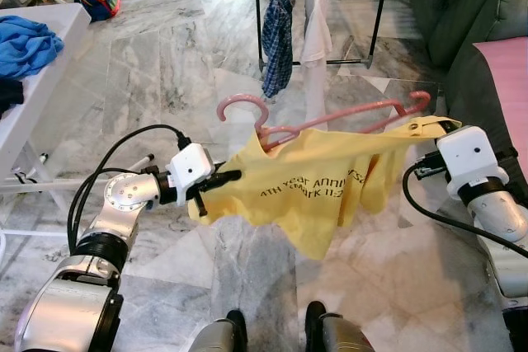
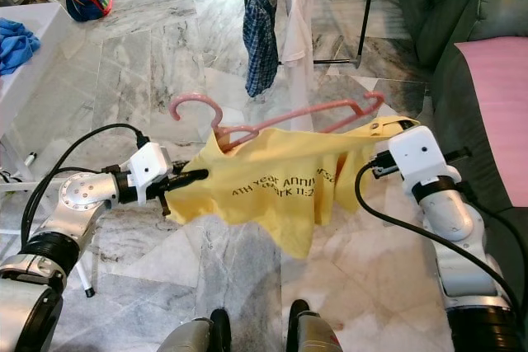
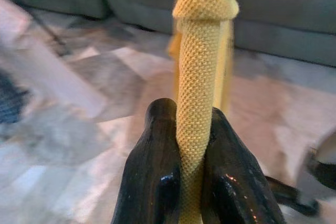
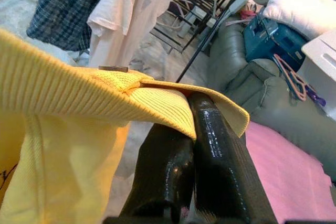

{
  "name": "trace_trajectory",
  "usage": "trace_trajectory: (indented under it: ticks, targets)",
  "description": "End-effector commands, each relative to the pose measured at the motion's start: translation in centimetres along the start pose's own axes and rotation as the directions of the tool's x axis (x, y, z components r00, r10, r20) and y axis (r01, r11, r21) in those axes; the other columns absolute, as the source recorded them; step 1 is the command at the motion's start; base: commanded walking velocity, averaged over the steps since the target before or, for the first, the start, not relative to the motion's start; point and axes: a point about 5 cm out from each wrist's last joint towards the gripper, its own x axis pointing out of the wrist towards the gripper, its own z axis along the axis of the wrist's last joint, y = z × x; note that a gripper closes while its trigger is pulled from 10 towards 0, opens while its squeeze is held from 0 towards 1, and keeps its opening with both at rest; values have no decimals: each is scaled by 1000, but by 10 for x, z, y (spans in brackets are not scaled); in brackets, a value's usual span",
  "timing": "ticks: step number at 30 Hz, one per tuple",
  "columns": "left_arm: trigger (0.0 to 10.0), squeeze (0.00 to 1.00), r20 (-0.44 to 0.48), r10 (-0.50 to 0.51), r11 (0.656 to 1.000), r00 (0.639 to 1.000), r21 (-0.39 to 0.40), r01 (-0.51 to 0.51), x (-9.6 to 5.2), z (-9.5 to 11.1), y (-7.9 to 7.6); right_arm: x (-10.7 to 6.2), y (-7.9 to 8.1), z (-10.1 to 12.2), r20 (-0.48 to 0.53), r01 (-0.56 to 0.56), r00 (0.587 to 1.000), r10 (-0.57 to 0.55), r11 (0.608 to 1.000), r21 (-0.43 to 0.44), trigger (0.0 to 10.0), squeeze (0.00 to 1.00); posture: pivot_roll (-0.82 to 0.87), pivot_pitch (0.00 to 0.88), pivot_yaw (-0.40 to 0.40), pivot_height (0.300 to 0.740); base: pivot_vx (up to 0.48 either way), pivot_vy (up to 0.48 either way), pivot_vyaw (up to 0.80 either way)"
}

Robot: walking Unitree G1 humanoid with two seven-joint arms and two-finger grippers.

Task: Hang hanger

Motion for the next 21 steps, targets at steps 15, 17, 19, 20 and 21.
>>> trace_trajectory:
  ticks: [15, 17, 19, 20, 21]
  targets:
    - [0, 0, -147, 36, 998, 988, -42, -42, -10, -27, -12, 4, -15, 32, 70, -61, 996, 61, 998, -6, 0, 0, -70, 270, 110, 740, 0, 0, 0]
    - [0, 0, -170, 25, 999, 985, -37, -32, -10, -29, -14, 3, -17, 34, 75, -65, 995, 66, 998, -9, 0, 0, -71, 269, 111, 740, 0, 0, 0]
    - [0, 0, -180, 20, 999, 984, -39, -28, -10, -30, -14, 3, -18, 35, 77, -64, 995, 64, 998, -7, 0, 0, -72, 269, 112, 740, 0, 0, 0]
    - [0, 0, -205, 2, 999, 979, -33, -9, -10, -33, -17, 4, -19, 40, 90, -62, 994, 61, 998, 10, 0, 0, -77, 269, 113, 740, 0, 0, 0]
    - [0, 0, -205, 2, 999, 979, -33, -9, -10, -33, -17, 4, -19, 40, 90, -62, 994, 61, 998, 10, 0, 0, -77, 269, 113, 740, 0, 0, 0]
